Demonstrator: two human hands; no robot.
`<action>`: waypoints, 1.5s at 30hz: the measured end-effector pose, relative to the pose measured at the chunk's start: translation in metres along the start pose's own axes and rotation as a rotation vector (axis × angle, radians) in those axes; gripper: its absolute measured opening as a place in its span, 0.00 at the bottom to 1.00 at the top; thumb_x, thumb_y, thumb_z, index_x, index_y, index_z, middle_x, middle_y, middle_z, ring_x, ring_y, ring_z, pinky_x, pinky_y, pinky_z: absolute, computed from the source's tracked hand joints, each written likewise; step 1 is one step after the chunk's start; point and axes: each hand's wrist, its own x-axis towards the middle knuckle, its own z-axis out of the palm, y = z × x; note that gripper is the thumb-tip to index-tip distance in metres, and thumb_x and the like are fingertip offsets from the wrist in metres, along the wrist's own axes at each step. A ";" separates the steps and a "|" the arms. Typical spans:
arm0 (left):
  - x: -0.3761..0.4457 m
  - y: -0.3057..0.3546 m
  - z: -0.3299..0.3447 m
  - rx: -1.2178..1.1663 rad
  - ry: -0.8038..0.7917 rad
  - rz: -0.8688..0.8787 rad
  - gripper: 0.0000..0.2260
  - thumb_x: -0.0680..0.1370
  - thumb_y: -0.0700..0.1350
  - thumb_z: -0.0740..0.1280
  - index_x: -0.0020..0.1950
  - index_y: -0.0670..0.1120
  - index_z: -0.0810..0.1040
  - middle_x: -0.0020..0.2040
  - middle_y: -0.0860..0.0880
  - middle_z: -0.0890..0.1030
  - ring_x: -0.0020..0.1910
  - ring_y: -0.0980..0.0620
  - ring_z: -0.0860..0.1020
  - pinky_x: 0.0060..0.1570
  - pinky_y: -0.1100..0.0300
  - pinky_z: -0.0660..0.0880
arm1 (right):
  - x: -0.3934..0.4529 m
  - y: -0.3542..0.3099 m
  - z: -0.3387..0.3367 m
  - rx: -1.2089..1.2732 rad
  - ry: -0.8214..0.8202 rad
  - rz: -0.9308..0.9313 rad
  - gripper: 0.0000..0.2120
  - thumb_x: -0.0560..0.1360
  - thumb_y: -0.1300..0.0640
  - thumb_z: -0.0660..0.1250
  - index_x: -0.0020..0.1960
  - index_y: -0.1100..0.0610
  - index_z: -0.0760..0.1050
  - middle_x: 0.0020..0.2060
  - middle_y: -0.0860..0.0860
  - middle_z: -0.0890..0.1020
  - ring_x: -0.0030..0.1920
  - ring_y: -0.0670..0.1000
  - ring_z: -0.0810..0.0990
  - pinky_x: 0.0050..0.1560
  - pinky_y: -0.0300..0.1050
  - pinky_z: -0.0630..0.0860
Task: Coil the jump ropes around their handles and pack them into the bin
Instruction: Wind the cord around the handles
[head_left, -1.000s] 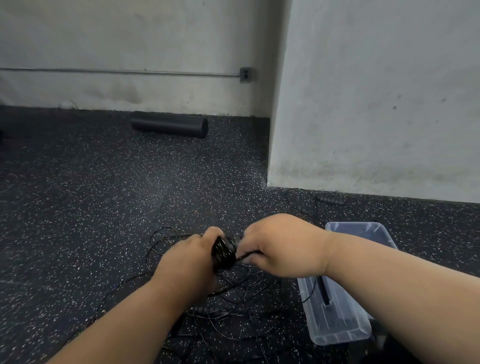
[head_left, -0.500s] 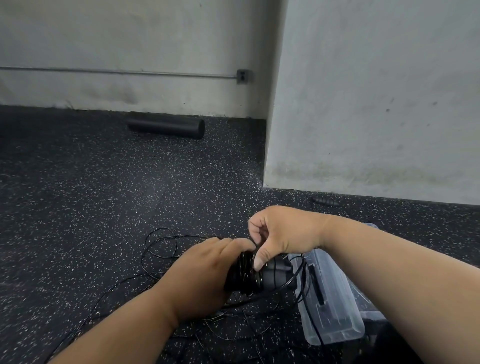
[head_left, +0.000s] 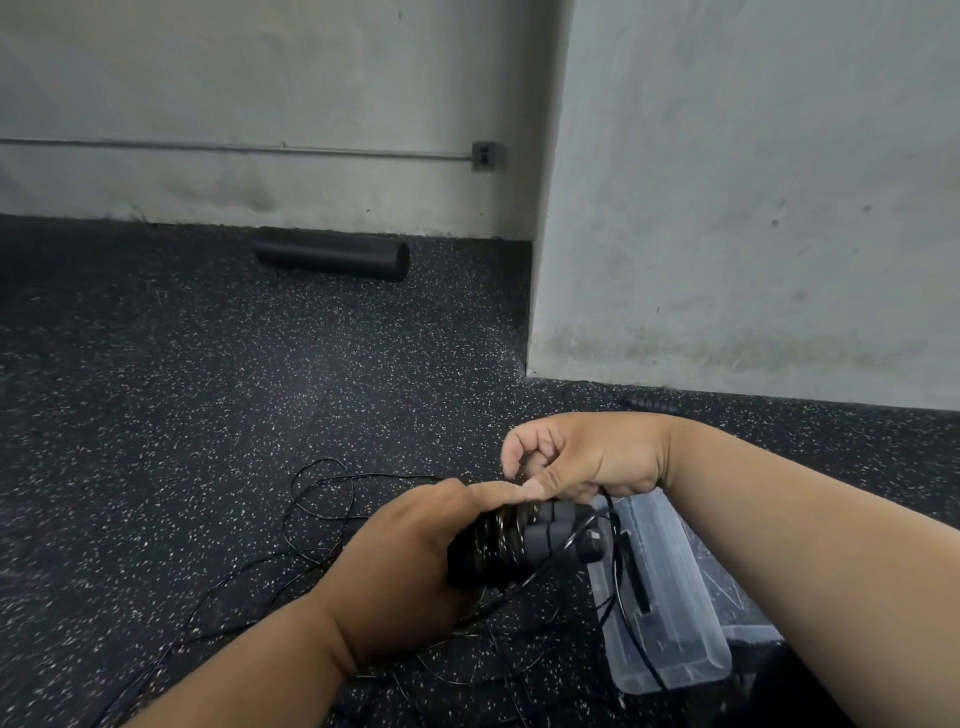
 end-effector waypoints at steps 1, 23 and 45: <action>0.000 -0.002 -0.001 0.036 0.020 -0.004 0.29 0.75 0.52 0.76 0.74 0.65 0.70 0.53 0.62 0.80 0.52 0.61 0.78 0.55 0.57 0.78 | 0.002 0.004 -0.002 0.025 0.020 -0.005 0.10 0.78 0.65 0.72 0.56 0.56 0.76 0.30 0.51 0.70 0.25 0.43 0.64 0.25 0.35 0.64; 0.013 -0.033 -0.041 -0.976 0.532 -0.761 0.14 0.81 0.41 0.71 0.63 0.54 0.76 0.48 0.51 0.79 0.45 0.50 0.74 0.45 0.53 0.74 | -0.001 0.047 -0.010 -0.813 0.067 0.598 0.07 0.78 0.61 0.70 0.50 0.50 0.76 0.41 0.44 0.79 0.38 0.45 0.74 0.38 0.39 0.71; 0.014 -0.061 -0.050 -0.962 0.809 -0.783 0.14 0.81 0.42 0.72 0.62 0.56 0.73 0.49 0.52 0.78 0.42 0.52 0.74 0.40 0.55 0.74 | -0.006 0.100 -0.011 -0.421 0.389 0.528 0.42 0.66 0.15 0.56 0.38 0.55 0.76 0.32 0.52 0.82 0.34 0.51 0.81 0.56 0.53 0.83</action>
